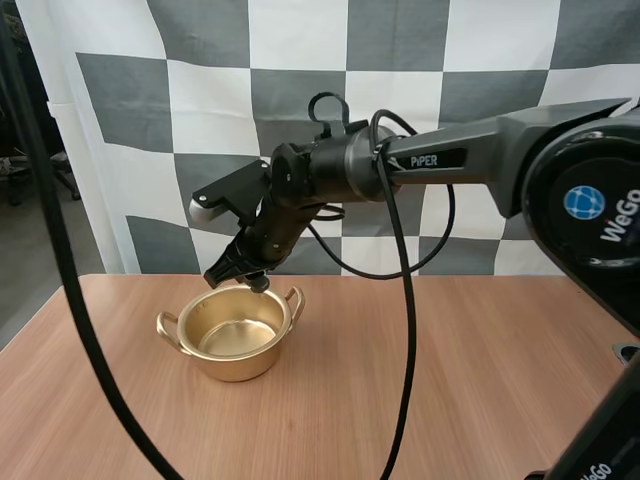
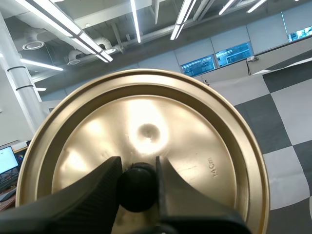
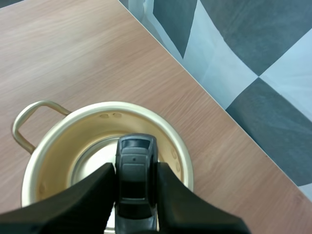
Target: Open the pot, put the car inside, and close it
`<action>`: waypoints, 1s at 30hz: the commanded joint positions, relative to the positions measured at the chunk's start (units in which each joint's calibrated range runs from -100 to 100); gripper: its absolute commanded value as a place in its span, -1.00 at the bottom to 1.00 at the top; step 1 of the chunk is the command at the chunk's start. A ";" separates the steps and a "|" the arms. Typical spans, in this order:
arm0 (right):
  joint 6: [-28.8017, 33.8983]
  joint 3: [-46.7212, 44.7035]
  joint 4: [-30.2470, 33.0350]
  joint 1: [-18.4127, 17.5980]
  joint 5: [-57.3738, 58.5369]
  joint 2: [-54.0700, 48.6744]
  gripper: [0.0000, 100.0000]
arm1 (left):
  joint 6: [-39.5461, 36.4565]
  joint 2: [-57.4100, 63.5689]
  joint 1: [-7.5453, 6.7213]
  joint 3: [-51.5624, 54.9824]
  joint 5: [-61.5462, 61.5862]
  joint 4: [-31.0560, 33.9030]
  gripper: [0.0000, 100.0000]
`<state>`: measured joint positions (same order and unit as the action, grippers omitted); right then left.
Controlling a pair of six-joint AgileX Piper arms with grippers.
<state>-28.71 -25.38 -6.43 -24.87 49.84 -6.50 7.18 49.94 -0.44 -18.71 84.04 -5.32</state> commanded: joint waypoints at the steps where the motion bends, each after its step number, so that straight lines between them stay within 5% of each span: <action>1: 0.01 0.06 -0.07 -0.05 -0.44 2.43 -1.00 | 0.05 -0.01 0.06 0.02 0.05 0.06 -1.00; 30: 0.01 1.04 2.16 -2.50 -7.71 18.23 -1.00 | -0.06 -0.01 0.06 0.05 2.73 -0.78 -1.00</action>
<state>-28.71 -24.39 -4.36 -27.34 42.51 11.53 7.18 49.94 -0.44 -18.71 86.68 -6.10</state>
